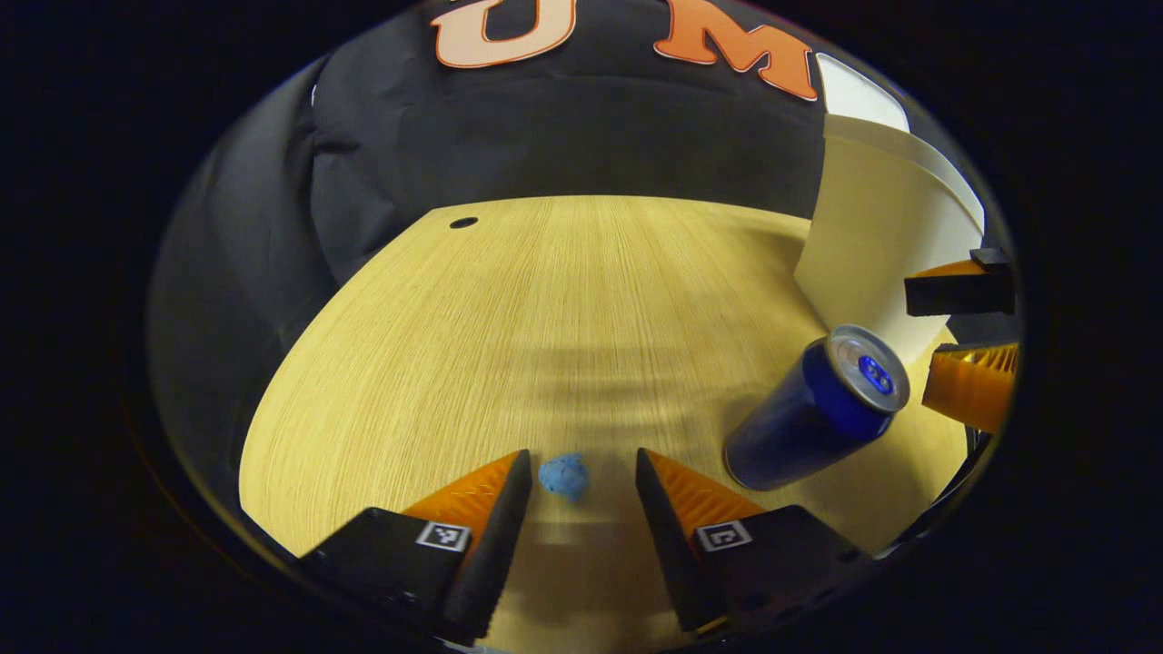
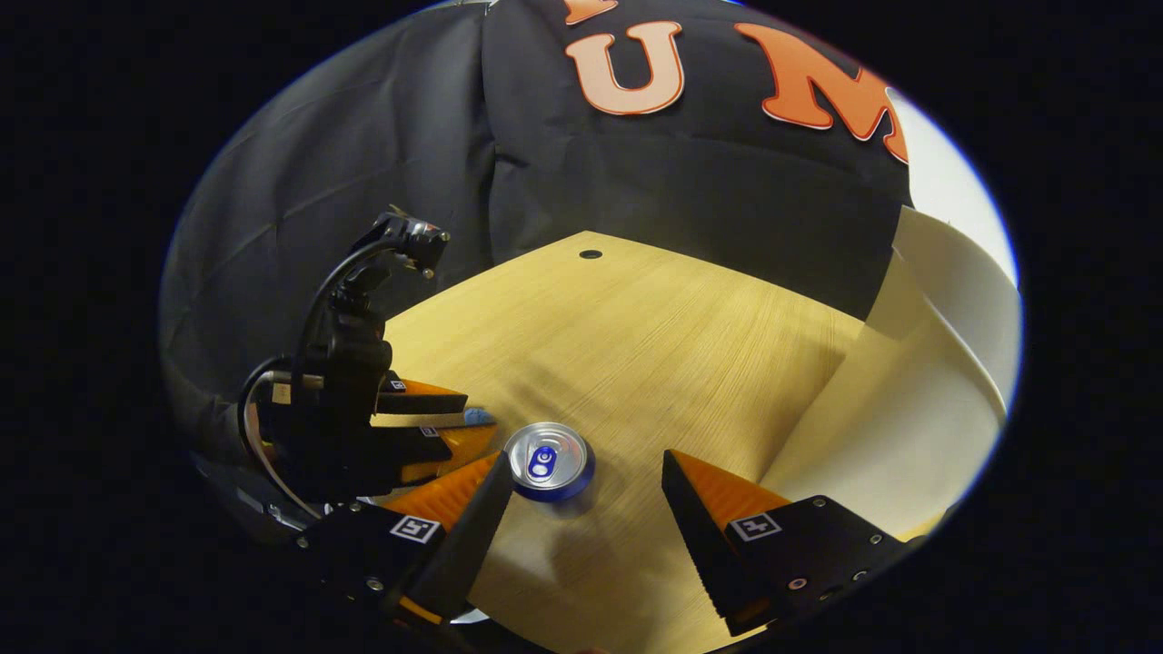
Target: Press the lid of the desktop garbage bin to open it, pick up the crumpled paper on the desktop and throw it into the bin, then pick up the pop can on the desktop and drop it into the bin, and finally close the garbage bin lid.
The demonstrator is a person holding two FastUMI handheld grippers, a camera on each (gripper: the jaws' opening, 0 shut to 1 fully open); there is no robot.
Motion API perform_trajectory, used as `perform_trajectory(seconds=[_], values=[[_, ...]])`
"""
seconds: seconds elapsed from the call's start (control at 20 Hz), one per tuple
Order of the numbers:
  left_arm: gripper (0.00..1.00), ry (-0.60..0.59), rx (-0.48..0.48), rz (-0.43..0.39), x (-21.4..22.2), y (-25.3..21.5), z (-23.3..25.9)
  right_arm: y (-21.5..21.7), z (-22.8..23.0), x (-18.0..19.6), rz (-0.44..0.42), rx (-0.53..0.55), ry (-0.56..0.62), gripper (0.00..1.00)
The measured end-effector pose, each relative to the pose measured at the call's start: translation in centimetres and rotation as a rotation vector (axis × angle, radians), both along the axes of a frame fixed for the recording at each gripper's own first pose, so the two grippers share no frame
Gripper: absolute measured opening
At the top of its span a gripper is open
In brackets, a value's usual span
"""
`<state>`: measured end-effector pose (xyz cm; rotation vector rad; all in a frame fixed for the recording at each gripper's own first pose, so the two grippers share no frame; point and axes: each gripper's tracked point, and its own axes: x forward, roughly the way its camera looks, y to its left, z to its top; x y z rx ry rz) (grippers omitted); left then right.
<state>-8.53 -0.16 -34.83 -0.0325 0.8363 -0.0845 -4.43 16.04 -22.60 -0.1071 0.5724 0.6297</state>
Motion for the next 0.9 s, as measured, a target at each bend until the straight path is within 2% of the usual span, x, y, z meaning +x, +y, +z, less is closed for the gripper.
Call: perform_trajectory(seconds=[0.1,0.15,0.25,0.4,0.45,0.9], values=[[0.58,0.017,0.012,0.002,-0.2,0.0,-0.7,0.8,-0.1,-0.4,0.011,-0.012,0.012,1.00],[0.42,0.036,0.004,0.019,-0.4,0.1,-1.1,1.1,-0.4,-0.7,0.017,-0.019,0.015,1.00],[0.26,0.044,-0.021,0.047,-0.7,0.3,-1.2,0.8,-0.8,-0.9,0.024,-0.027,0.022,1.00],[0.29,0.034,-0.026,0.073,-0.6,1.1,-0.7,0.4,-1.7,-0.7,0.036,-0.032,0.037,1.00],[0.14,0.032,-0.031,0.074,-0.3,1.3,-0.9,0.5,-2.2,-0.5,0.038,-0.034,0.039,1.00],[0.14,-0.017,-0.072,0.085,0.2,2.1,2.4,3.0,-6.9,-0.2,0.068,-0.043,0.071,1.00]])
